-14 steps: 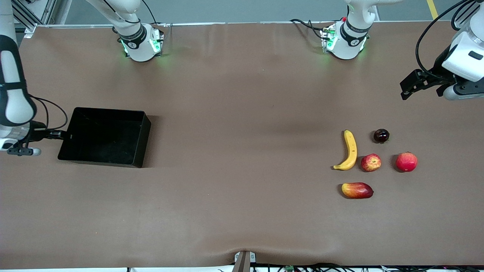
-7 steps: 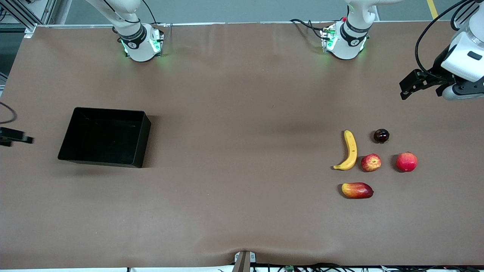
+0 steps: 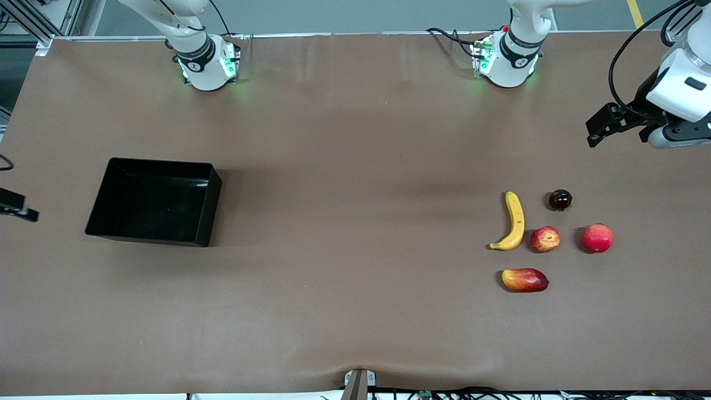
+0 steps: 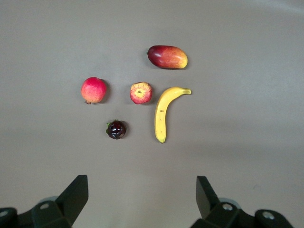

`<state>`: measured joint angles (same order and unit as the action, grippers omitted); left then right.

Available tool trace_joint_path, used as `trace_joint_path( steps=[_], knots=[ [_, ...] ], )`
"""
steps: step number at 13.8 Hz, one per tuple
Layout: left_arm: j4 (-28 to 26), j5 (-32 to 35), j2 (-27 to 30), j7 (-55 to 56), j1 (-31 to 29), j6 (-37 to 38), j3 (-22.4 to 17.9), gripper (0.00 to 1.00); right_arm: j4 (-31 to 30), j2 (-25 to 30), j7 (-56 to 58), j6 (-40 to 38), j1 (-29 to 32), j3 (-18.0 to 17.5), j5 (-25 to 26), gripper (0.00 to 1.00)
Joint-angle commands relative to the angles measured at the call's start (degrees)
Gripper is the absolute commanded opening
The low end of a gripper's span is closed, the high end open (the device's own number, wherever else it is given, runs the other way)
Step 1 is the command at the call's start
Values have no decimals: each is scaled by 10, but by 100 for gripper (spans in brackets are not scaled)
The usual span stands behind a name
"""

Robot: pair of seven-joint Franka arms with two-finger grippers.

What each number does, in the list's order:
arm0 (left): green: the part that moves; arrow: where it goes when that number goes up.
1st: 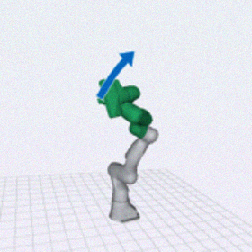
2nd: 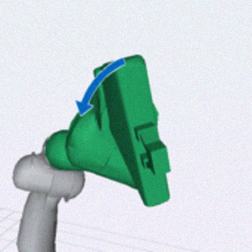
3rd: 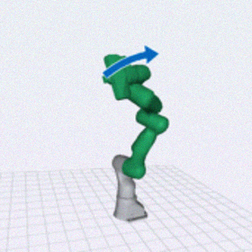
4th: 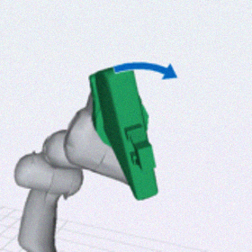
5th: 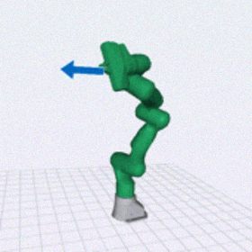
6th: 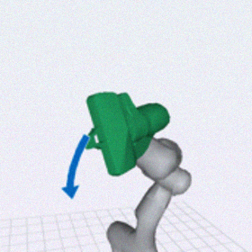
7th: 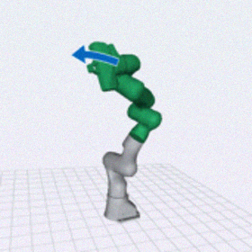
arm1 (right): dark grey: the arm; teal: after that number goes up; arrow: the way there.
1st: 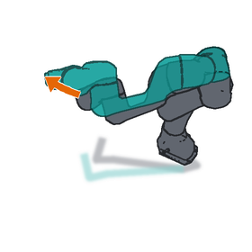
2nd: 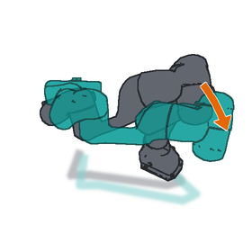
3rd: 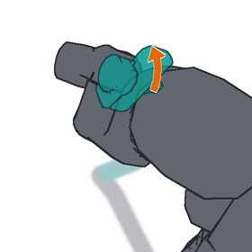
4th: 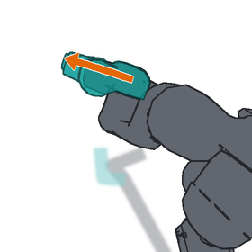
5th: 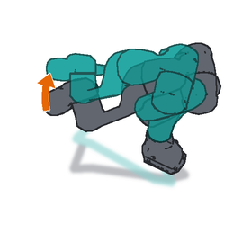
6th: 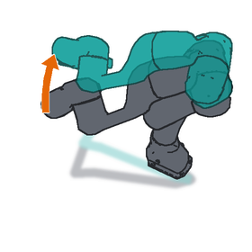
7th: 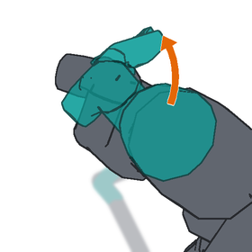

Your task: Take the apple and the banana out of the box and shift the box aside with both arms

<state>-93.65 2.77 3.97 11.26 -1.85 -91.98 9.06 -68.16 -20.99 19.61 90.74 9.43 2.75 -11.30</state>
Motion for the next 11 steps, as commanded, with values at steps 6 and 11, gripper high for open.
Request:
trace_joint_path(
  steps=[6,11],
  knots=[
    [0,-11,6,1,-5,2,-5,100,-164,175,-86,-51,-84,0,64,100],
    [-2,-14,12,3,-4,18,3,100,-247,237,-97,-37,-89,3,91,100]
  ],
)
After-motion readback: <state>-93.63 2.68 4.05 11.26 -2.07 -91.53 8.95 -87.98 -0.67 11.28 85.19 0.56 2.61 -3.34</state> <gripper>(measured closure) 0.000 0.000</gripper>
